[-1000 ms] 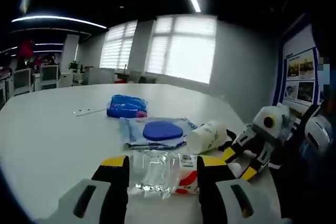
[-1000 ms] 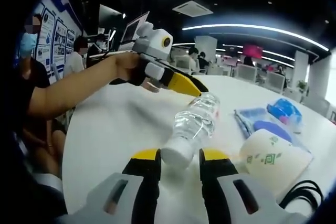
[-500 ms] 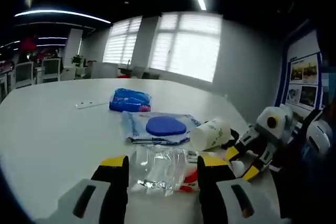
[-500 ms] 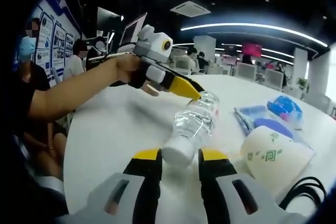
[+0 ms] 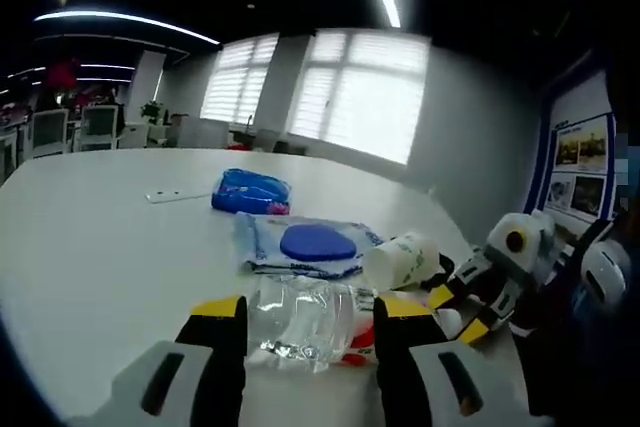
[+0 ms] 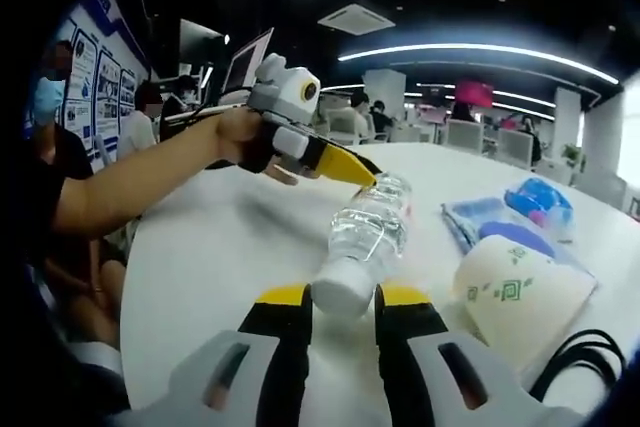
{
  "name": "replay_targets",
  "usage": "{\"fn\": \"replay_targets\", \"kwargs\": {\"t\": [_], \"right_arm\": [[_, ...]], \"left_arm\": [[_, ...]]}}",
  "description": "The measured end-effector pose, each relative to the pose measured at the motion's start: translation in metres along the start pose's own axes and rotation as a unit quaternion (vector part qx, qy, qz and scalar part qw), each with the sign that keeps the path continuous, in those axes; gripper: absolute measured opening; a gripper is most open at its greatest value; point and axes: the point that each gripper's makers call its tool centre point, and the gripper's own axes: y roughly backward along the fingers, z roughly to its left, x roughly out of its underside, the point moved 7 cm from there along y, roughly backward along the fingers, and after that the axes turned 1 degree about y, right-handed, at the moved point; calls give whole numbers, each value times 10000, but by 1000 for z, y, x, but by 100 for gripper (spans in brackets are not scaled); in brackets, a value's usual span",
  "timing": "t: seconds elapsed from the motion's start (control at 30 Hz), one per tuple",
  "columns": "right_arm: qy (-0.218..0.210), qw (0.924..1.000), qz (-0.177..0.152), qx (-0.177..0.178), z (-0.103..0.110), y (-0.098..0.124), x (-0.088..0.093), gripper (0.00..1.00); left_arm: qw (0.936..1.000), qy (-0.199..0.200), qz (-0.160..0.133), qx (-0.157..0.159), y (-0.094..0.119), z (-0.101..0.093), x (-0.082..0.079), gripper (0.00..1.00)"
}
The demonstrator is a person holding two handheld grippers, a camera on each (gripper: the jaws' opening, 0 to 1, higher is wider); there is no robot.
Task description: Arrange the tabletop items into an orderly group along one side of the table until the central work area is clear of visible clutter.
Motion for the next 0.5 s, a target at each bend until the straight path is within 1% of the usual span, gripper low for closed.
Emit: {"fn": "replay_targets", "kwargs": {"t": [0.07,0.13,0.27,0.3,0.37,0.5], "right_arm": [[-4,10000,-15,10,0,1,0,22],[-45,10000,-71,35,-1,1,-1,22],[-74,9999,-86,26,-3,2,-2,22],[-77,9999,-96,31,-3,2,-2,22],[-71,9999,-106,37,-4,3,-3,22],[-79,9999,-128,43,-3,5,-4,22]], "left_arm": [[10000,-3,-7,32,0,-2,1,51],[9998,-81,4,173,0,-4,1,55],[9984,-404,111,383,0,-12,4,67],[9971,-575,192,470,1,-15,5,69],[9963,-678,225,478,1,-16,6,70],[9959,-719,210,506,1,-14,6,70]]}}
